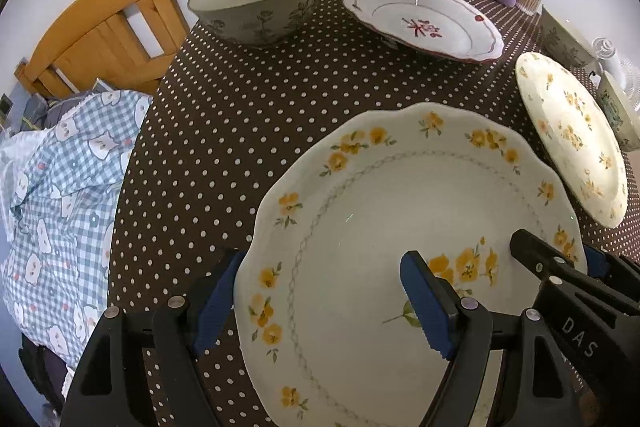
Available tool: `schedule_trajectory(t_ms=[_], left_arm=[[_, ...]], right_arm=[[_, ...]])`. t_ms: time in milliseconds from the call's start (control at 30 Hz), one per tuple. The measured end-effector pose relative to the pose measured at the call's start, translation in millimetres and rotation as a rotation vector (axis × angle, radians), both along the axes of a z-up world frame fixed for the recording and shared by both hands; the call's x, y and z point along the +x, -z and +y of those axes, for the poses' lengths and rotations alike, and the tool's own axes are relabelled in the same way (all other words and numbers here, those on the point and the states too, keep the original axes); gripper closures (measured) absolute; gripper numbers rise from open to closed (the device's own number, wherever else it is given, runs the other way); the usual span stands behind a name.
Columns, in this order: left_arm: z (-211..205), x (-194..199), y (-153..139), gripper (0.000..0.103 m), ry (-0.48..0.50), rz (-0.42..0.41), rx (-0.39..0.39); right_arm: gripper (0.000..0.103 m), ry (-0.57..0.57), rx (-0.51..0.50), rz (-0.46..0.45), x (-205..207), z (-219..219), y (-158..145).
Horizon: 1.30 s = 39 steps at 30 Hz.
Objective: Organize plates and bowls
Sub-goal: 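Carry the yellow-flowered plate with the left gripper toward the other yellow-flowered plate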
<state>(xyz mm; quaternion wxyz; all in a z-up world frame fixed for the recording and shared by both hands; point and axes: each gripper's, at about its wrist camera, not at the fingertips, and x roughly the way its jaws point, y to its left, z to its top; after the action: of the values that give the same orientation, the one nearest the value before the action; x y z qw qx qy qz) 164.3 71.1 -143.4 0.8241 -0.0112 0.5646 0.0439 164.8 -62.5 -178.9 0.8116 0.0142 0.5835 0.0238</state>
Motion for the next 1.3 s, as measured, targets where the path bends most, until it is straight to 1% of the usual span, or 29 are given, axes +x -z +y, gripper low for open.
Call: schedule_trajectory(t_ms=[100,133,167,200,300,367,400,467,533,633,767,833,933,1000,1167,1300], left_arm=[[-1,-1,1,0.023,0.003,-0.002,0.008],[-2,-1,1,0.020,0.009,-0.002,0.004],[-2,-1,2,0.018,0.016,0.000,0.000],[-3,0,3,0.016,0.024,0.003,0.000],[-3,-1,2,0.015,0.041,0.009,-0.006],[1,-2,0,0.014,0.038,0.006,-0.011],[4,-3,-1,0.012,0.037,0.003,-0.018],[7,-4,-6,0.010,0.044,-0.004,-0.031],[8,-3,-11,0.009,0.070,0.005,-0.027],[5,-1,-26,0.009,0.126,-0.028,-0.021],[-2,-4,-41,0.009,0.180,-0.073,-0.045],[-8,-6,-48,0.009,0.207,-0.099,-0.042],[-15,-7,-55,0.009,0.221,-0.124,-0.044],[-22,-8,-57,0.009,0.227,-0.133,-0.043],[-42,-7,-64,0.010,0.240,-0.166,-0.034],[-59,-2,-68,0.010,0.228,-0.180,-0.027]], right_arm=[[0.050,0.007,0.003,0.000,1,-1,1],[0.050,0.012,0.005,0.000,1,-1,1],[0.049,0.039,0.004,-0.040,2,-2,2],[0.049,0.043,0.001,-0.041,2,-2,2],[0.047,0.047,-0.052,-0.071,-1,2,-4],[0.036,0.060,-0.067,-0.095,-4,2,-9],[0.034,0.075,-0.063,-0.105,-6,0,-12],[0.024,0.110,-0.042,-0.123,-13,-4,-19],[0.020,0.134,-0.019,-0.140,-19,-5,-26],[0.019,0.162,-0.023,-0.168,-26,-3,-37],[0.019,0.196,-0.027,-0.224,-36,-2,-57],[0.019,0.202,-0.026,-0.244,-39,-1,-64],[0.019,0.199,-0.020,-0.267,-43,-4,-72],[0.019,0.209,-0.016,-0.265,-44,-9,-74],[0.019,0.209,0.003,-0.280,-42,-31,-79],[0.019,0.189,0.009,-0.284,-35,-50,-84]])
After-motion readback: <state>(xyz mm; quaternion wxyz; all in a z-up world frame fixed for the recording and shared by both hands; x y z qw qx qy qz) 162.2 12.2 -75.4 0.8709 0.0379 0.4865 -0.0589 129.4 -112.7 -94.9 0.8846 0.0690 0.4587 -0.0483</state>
